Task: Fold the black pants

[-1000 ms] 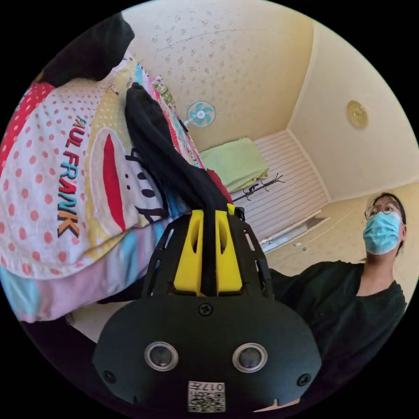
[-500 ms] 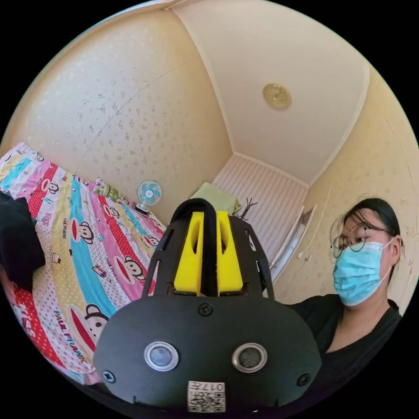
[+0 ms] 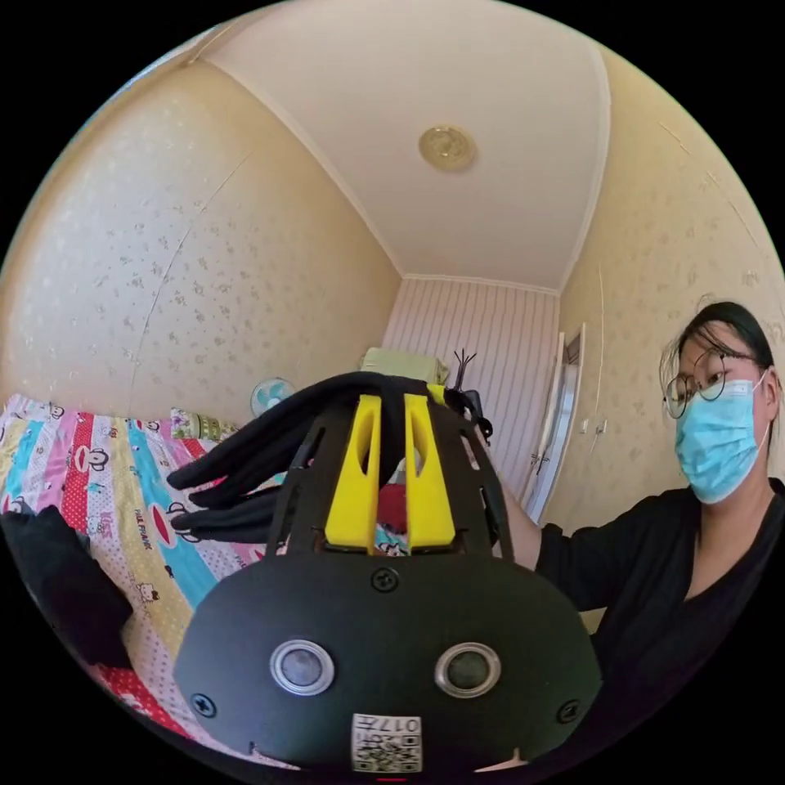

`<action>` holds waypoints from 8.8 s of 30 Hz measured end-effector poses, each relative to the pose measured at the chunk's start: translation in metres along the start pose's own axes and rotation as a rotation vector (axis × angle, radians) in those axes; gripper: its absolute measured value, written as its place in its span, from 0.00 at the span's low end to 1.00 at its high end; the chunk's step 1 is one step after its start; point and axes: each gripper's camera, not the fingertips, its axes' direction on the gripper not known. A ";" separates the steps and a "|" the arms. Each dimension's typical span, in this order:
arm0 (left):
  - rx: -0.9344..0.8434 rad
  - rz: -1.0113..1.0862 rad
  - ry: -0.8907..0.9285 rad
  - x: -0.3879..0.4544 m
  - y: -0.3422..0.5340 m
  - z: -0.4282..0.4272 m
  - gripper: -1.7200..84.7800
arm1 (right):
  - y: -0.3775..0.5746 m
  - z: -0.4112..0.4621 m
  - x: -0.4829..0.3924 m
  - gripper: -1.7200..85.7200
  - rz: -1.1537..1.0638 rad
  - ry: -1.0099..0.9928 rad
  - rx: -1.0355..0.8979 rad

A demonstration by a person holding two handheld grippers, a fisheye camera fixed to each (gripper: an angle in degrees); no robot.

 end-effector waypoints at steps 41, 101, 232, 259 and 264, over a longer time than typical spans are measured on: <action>-0.894 -0.091 -0.426 -0.140 0.157 0.283 0.10 | 0.269 0.137 0.126 0.18 0.709 0.029 0.115; -0.940 0.180 -0.921 -0.081 0.330 0.252 0.01 | 0.048 -0.284 0.106 0.19 0.345 -0.014 0.677; -0.749 -0.435 -1.111 -0.212 0.264 0.224 0.24 | 0.379 0.173 0.413 0.25 0.454 1.245 -0.457; -0.748 -0.436 -1.113 -0.206 0.266 0.230 0.24 | 0.360 0.171 0.407 0.25 0.452 1.249 -0.456; -0.748 -0.436 -1.113 -0.205 0.266 0.231 0.24 | 0.358 0.172 0.407 0.25 0.451 1.250 -0.456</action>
